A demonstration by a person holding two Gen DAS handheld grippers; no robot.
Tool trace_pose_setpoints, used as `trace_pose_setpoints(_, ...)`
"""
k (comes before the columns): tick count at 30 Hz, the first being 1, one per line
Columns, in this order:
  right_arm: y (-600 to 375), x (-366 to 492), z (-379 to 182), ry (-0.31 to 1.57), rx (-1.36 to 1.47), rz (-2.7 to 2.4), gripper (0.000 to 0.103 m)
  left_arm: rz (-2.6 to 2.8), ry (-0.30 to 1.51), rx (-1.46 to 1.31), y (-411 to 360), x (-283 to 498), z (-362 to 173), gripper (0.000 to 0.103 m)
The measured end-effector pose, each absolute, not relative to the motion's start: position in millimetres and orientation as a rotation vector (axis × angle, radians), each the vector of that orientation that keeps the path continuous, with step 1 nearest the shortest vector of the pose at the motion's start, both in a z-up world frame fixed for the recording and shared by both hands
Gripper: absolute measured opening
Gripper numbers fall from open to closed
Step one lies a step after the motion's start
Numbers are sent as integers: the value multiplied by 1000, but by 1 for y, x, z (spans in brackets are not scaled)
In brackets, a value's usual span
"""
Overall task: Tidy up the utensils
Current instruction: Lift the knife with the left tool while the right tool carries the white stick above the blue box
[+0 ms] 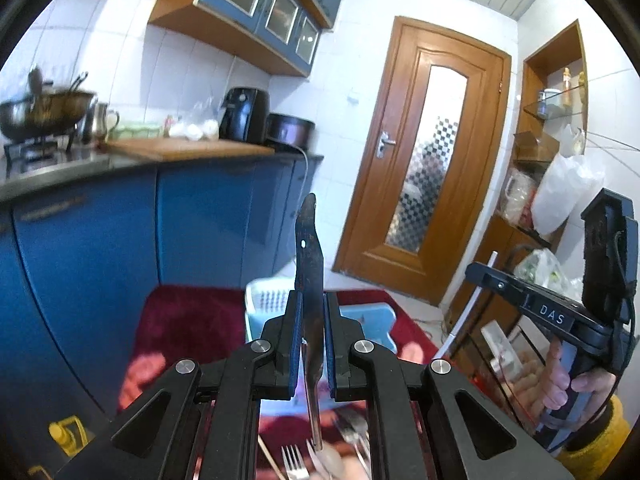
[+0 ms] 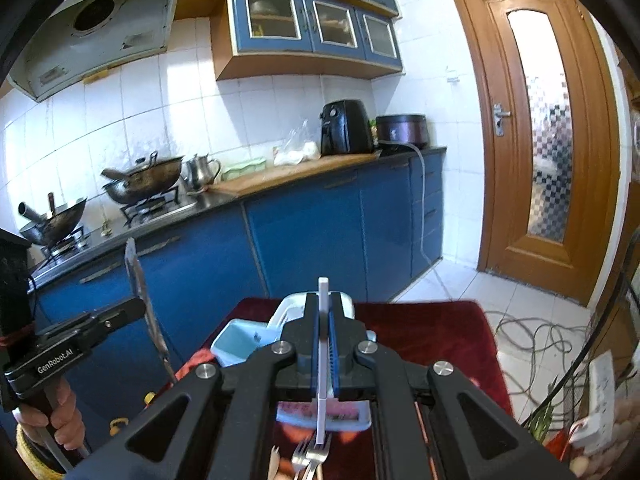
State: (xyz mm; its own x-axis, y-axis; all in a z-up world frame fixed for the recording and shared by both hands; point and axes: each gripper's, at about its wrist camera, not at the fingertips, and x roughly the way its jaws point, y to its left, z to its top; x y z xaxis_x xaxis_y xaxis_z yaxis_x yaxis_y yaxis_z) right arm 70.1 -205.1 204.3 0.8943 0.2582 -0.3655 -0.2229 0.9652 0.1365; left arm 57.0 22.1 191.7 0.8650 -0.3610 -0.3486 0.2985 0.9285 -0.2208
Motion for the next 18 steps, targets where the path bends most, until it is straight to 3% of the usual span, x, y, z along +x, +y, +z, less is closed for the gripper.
trace_pose_setpoints(8,-205,116,211,376,81,203,6,-285,345,-135,20,103,215,10)
trace_pose_setpoints(18,-200,151,170,448,56,211,6,-239,343,-128,13,144,200,10)
